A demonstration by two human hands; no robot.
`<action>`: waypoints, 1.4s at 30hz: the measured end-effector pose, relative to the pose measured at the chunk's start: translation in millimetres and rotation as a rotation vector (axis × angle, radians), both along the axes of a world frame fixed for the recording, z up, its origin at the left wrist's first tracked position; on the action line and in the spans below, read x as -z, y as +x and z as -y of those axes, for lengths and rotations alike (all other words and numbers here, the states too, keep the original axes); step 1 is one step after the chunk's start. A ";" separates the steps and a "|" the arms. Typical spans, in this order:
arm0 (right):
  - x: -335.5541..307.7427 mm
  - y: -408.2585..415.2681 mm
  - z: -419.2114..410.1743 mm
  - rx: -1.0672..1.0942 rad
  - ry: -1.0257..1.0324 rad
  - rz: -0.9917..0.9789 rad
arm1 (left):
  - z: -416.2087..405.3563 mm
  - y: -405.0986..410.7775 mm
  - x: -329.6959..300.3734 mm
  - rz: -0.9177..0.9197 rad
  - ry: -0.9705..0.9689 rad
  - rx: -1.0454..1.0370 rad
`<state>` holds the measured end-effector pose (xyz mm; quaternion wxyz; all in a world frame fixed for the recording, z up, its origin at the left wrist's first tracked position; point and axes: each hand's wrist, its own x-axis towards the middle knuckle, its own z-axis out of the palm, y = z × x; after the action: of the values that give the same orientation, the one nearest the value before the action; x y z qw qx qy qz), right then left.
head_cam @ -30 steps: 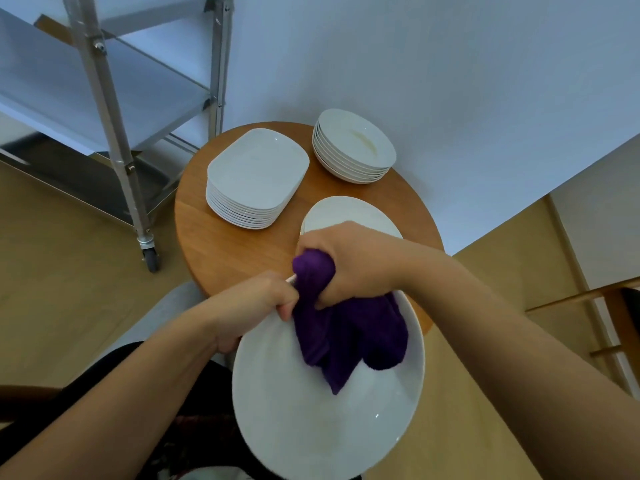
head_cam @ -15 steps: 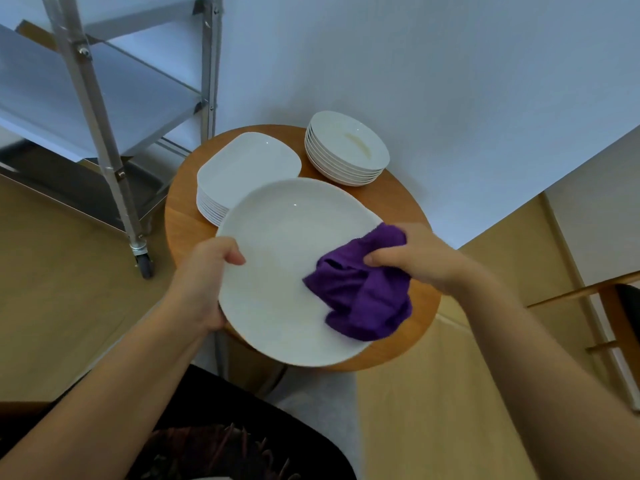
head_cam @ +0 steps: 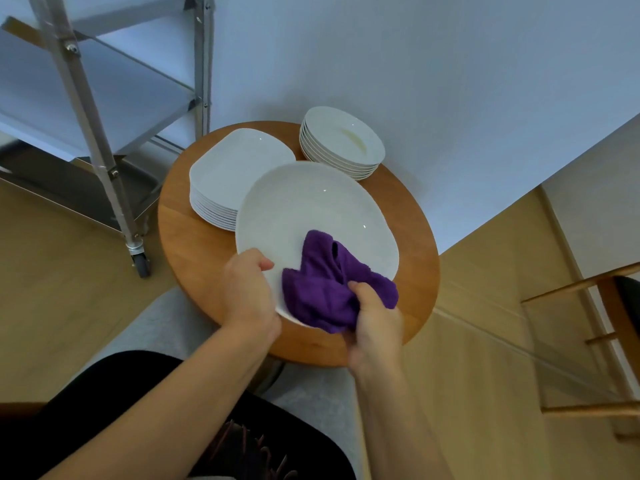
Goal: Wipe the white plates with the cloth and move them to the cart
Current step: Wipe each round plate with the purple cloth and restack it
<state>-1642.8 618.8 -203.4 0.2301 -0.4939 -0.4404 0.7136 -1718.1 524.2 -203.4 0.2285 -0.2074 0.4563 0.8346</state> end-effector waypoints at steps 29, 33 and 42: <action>13.0 0.9 31.4 0.146 -0.080 -0.169 | -6.3 -23.4 -15.4 0.047 0.084 0.134; 11.5 -10.6 53.2 0.239 -0.155 -0.192 | -15.0 10.5 -7.4 0.006 0.171 0.104; -15.4 25.5 -15.5 0.008 0.114 0.014 | 25.7 -64.8 -23.9 -0.221 -0.096 0.513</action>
<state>-1617.3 634.3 -188.0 0.2576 -0.4866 -0.4799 0.6831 -1782.9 498.5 -179.5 0.3712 -0.0035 0.5549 0.7445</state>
